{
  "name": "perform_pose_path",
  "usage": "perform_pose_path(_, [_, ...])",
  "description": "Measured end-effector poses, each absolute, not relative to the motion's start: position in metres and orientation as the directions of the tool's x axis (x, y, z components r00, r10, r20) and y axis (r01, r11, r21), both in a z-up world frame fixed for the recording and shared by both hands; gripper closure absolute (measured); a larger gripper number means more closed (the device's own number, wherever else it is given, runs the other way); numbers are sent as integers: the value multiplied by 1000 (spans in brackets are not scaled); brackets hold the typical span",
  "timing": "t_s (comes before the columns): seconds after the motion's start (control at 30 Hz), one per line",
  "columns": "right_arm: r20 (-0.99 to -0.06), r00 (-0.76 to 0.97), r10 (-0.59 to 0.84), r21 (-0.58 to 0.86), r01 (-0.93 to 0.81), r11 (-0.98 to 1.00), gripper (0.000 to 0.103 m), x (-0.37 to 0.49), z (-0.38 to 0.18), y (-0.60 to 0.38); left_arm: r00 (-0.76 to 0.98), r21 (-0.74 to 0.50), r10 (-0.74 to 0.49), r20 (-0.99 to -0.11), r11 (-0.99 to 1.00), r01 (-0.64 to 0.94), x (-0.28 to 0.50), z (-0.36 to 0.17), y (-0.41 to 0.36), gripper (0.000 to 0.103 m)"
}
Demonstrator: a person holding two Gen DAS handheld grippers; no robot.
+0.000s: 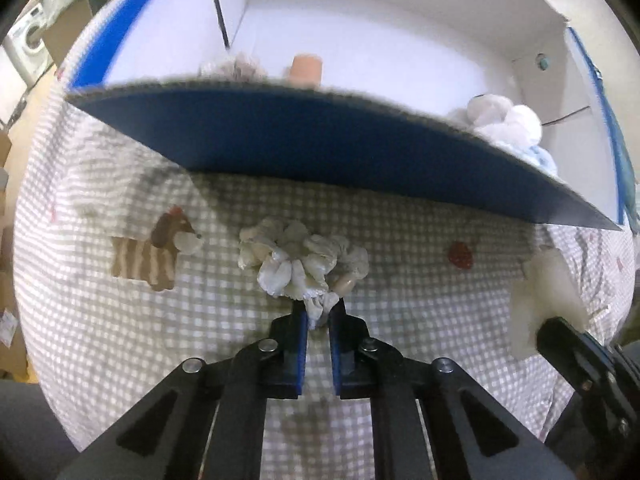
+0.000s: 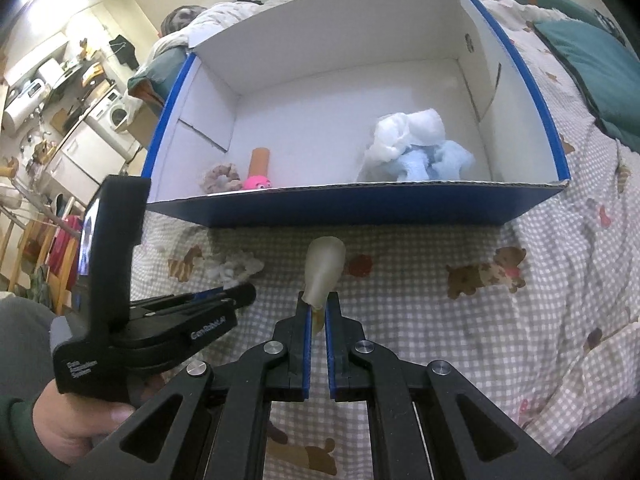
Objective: Organize soft objects
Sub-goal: 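Lift the scrunchie and beige item and carry both over the box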
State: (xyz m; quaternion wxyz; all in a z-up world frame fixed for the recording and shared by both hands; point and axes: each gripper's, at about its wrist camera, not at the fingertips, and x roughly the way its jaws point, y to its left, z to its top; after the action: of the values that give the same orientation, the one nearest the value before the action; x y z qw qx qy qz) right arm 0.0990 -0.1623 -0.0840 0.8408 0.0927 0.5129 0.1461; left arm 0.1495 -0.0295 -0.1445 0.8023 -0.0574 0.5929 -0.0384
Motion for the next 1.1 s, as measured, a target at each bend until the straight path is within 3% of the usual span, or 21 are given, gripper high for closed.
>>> perform_pose_path(0.5, [-800,467,377,310,-215,926,95,87,-55,-155,490,-109,-113,-864,993,37,95,-49,-4,94])
perform_pose_path(0.77, [-769,524,367,276,-247,929,95,107,-22,-169,557,-65,-97,-825,995,76,134,-4,-3,94])
perform_pose_path(1.1, [-711,606,356,271,-230,935,95,172,-9,-200,570,-46,-83,-817,996,80,201,-3,-11,94])
